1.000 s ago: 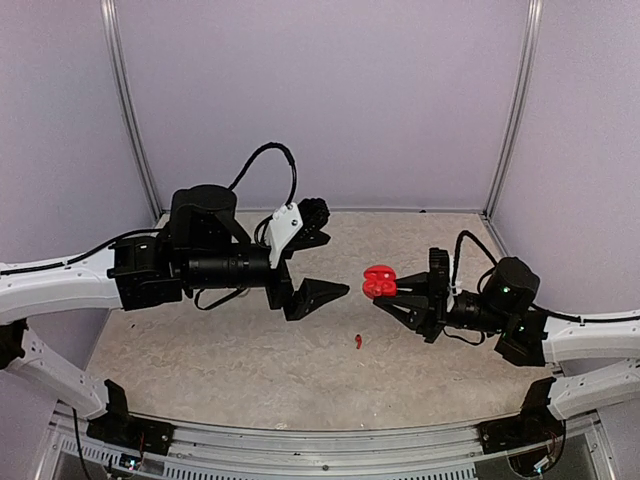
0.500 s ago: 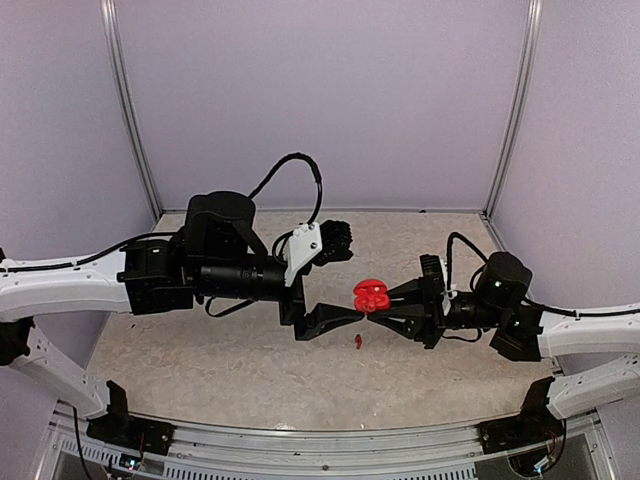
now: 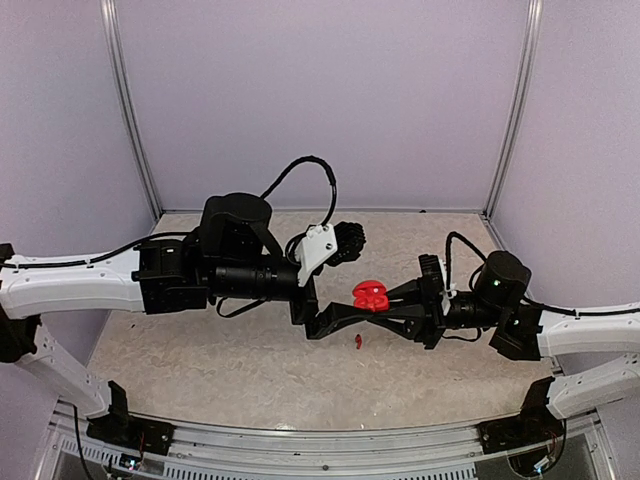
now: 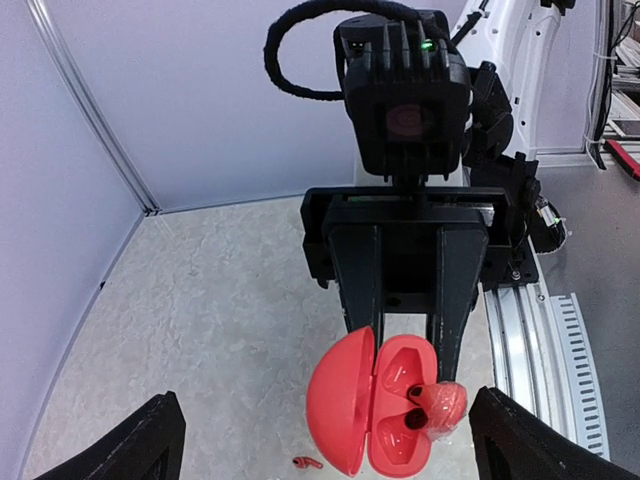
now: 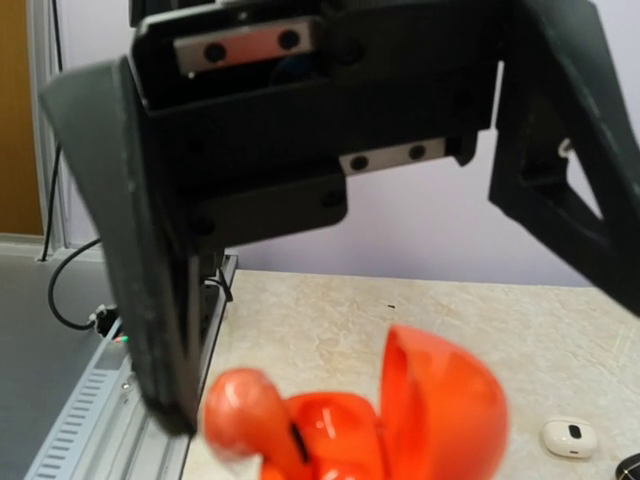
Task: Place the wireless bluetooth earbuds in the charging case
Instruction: Adjust the right earbud in the right side groove of the charging case.
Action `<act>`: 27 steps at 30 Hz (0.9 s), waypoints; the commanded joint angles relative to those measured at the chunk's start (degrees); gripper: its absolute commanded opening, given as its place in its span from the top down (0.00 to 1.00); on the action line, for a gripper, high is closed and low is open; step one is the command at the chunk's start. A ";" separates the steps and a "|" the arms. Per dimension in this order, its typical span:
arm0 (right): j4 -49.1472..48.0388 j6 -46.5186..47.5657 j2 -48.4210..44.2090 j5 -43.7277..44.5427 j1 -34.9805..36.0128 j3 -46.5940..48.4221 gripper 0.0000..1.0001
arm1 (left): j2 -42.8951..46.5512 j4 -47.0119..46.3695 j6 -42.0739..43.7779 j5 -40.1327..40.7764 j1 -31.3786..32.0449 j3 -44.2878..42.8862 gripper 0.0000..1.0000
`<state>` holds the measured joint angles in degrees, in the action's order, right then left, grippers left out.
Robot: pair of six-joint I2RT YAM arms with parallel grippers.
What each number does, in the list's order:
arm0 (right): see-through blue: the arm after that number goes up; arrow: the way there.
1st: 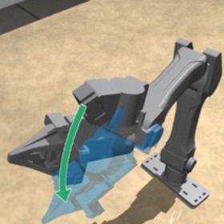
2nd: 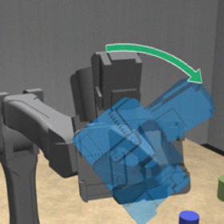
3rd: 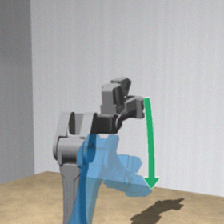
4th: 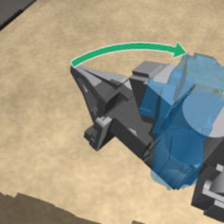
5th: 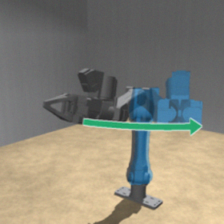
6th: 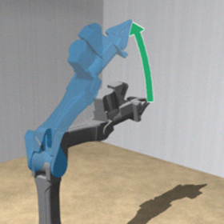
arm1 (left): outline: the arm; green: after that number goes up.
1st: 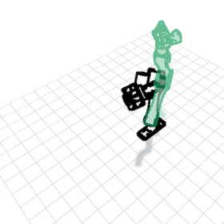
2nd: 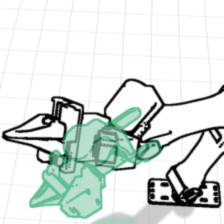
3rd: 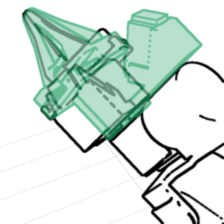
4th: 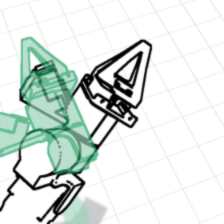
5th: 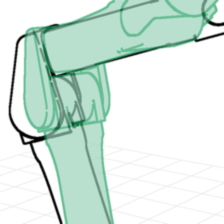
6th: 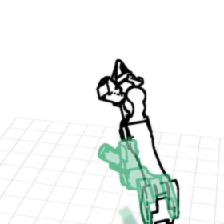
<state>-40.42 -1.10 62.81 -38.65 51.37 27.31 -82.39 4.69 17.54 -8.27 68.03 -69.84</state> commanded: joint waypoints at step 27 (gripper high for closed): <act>0.65 2.92 0.85 0.06 2.39 2.04 1.00 | -3.28 -2.69 -5.57 0.44 -2.88 -2.58 0.05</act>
<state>-39.94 0.51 63.44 -36.88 51.96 27.59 -84.77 3.86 13.04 -9.08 66.76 -70.76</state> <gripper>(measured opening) 0.210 0.956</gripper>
